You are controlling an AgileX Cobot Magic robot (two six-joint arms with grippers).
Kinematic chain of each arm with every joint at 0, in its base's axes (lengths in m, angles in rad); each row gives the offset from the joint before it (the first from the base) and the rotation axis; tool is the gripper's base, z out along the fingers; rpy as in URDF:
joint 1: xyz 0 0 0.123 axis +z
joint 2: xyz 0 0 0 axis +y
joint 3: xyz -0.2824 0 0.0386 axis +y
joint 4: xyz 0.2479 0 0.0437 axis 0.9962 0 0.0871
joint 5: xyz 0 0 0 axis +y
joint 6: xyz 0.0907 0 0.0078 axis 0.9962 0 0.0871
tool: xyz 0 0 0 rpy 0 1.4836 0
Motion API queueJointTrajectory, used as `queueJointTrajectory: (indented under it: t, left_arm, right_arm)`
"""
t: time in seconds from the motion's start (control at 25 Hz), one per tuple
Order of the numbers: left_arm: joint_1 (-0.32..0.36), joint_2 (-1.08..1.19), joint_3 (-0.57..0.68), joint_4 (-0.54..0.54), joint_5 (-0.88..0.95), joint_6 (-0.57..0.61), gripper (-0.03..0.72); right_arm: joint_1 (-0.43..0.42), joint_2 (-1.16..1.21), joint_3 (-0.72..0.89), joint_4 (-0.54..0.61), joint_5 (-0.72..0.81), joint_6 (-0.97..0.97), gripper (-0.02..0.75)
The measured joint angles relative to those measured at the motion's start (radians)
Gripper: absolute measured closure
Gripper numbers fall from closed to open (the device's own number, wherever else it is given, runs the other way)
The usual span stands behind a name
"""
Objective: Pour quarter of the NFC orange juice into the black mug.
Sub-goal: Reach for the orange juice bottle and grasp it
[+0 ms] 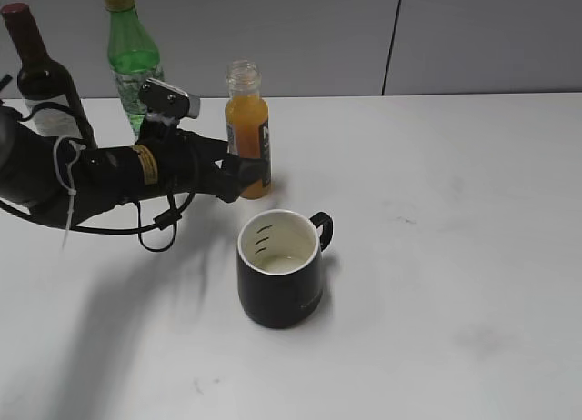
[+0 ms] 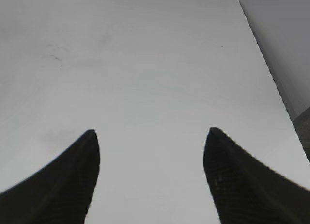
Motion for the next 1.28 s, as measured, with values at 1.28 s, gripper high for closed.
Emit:
queueJointTrajectory:
  t: [1.28]
  left_arm:
    - [-0.057,0.231,-0.183,-0.202,-0.221,0.196,0.025]
  right_arm:
    - [0.0,0.0,0.0,0.001,0.0,0.0,0.225]
